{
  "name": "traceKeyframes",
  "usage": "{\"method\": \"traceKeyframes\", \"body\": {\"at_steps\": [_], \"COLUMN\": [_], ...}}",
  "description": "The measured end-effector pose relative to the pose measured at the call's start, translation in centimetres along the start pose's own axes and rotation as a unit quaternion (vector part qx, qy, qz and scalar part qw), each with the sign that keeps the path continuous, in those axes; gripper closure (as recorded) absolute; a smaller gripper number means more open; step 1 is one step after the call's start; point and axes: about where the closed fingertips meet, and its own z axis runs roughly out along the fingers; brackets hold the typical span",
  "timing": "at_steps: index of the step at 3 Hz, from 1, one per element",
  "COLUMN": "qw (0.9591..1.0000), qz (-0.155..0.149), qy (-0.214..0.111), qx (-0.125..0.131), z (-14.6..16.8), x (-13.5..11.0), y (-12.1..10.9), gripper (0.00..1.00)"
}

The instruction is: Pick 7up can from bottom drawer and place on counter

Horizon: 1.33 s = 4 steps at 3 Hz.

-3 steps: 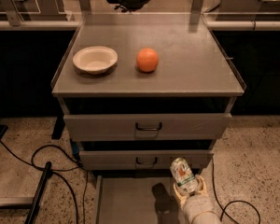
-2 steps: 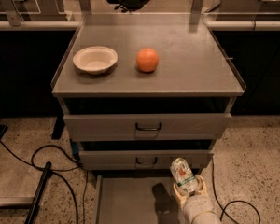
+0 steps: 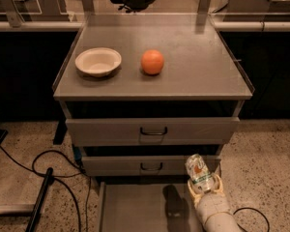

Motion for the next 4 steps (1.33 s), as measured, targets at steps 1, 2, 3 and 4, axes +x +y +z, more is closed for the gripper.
{"method": "traceKeyframes", "body": {"at_steps": [1, 2, 3, 4], "qw": [0.9991, 0.9937, 0.9937, 0.9915], "qz": [0.008, -0.002, -0.002, 0.0], "qy": [-0.015, -0.05, -0.05, -0.072], "qx": [0.038, 0.101, 0.101, 0.109], "z": [-0.2, -1.1, -1.1, -1.5], "x": [-3.7, -10.7, -10.7, -13.1], "y": [-3.5, -9.0, -9.0, -9.7], "gripper": [1.0, 1.0, 1.0, 1.0]}}
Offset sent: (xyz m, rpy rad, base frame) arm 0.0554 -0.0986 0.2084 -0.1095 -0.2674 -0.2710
